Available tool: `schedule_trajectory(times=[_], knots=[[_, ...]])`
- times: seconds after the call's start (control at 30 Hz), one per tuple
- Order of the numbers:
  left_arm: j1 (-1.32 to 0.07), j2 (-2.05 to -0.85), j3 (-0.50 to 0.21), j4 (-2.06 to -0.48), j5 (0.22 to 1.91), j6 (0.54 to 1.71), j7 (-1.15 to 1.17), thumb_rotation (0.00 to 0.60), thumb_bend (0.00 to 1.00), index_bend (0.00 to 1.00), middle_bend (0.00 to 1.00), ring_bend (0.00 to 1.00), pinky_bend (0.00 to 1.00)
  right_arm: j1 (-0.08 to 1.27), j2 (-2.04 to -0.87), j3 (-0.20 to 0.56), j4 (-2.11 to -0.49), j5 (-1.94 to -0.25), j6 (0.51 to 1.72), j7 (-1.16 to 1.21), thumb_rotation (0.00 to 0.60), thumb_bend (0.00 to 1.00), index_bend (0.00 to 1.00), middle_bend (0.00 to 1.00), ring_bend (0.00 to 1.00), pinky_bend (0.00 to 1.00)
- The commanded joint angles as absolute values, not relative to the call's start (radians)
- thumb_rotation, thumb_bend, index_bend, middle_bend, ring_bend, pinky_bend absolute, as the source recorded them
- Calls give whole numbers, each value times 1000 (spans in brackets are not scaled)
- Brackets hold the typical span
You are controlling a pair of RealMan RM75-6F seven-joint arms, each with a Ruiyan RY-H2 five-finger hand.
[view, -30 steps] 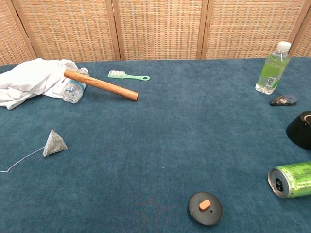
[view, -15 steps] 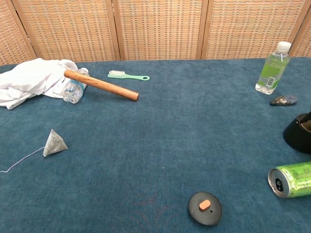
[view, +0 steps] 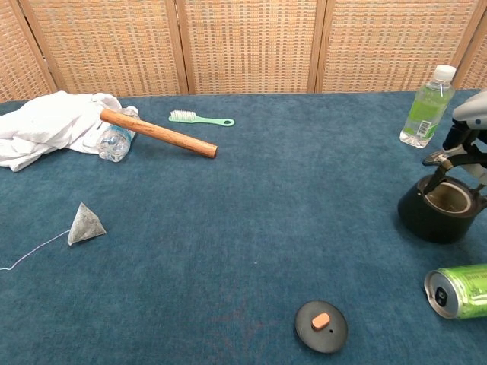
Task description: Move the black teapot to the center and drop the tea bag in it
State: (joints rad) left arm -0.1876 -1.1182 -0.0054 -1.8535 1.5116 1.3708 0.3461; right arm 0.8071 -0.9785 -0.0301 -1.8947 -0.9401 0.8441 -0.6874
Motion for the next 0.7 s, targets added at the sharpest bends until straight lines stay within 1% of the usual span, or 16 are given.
schedule_trajectory(times=[0.03, 0.37, 0.7], knots=[[-189, -1117, -5, -1855, 1510, 1367, 348, 600, 471, 0, 0, 0, 0, 822, -976, -17, -1913, -941, 836, -686, 600, 554, 737, 709, 708, 829], [-193, -1113, -3, -1862, 1503, 1358, 354, 600, 471, 0, 0, 0, 0, 879, -982, 15, -1958, -937, 802, -682, 600, 554, 737, 709, 708, 829], [-195, -1112, 0, -1864, 1489, 1346, 357, 600, 471, 0, 0, 0, 0, 970, -1022, 61, -1990, -907, 779, -705, 600, 554, 736, 707, 708, 829]])
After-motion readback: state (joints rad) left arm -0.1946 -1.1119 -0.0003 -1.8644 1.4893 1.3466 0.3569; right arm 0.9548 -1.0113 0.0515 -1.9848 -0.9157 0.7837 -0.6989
